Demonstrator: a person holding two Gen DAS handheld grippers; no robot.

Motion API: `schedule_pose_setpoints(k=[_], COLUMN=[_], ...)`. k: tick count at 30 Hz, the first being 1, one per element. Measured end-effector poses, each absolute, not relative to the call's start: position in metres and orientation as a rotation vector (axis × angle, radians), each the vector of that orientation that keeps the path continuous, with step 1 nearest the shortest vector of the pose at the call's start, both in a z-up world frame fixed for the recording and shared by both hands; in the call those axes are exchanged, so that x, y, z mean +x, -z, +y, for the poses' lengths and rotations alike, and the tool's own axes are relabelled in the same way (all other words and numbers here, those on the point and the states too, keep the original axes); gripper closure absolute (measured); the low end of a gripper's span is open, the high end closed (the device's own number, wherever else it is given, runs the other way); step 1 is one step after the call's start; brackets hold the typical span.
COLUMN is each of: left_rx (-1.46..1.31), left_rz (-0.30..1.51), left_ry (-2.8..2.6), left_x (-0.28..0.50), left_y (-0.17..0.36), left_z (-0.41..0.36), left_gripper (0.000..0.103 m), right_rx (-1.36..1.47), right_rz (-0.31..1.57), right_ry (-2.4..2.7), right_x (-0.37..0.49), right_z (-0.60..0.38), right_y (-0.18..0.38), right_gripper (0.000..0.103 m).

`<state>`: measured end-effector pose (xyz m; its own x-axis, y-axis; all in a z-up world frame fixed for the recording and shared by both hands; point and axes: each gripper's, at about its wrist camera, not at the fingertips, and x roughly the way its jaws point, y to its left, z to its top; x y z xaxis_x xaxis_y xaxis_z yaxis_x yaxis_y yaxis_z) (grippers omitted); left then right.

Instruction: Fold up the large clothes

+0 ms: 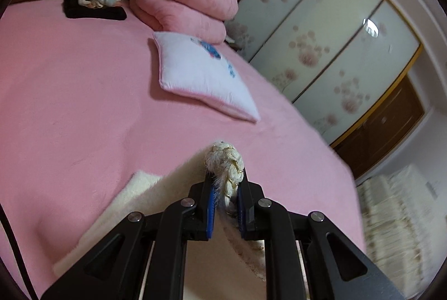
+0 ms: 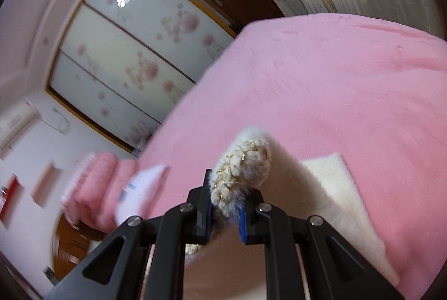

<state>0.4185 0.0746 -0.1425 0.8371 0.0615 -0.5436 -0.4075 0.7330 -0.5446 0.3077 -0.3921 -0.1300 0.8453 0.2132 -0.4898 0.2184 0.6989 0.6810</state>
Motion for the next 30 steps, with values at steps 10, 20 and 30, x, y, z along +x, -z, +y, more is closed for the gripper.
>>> schedule_pose_setpoints(k=[10, 20, 30], left_rx=[-0.558, -0.449, -0.279], left_rz=[0.635, 0.806, 1.139], left_ry=[-0.341, -0.262, 0.018], left_x=[0.465, 0.467, 0.413], left_y=[0.19, 0.188, 0.23], left_z=[0.07, 0.037, -0.056], left_gripper=[0.084, 0.028, 0.047], right_rx=[0.675, 0.62, 0.484], right_rz=[0.694, 0.741, 0.982], right_ry=[0.11, 0.105, -0.309], right_x=[0.351, 0.345, 0.3], right_z=[-0.376, -0.364, -0.253], right_y=[0.175, 0.171, 0.204], right_gripper=[0.08, 0.046, 0.09])
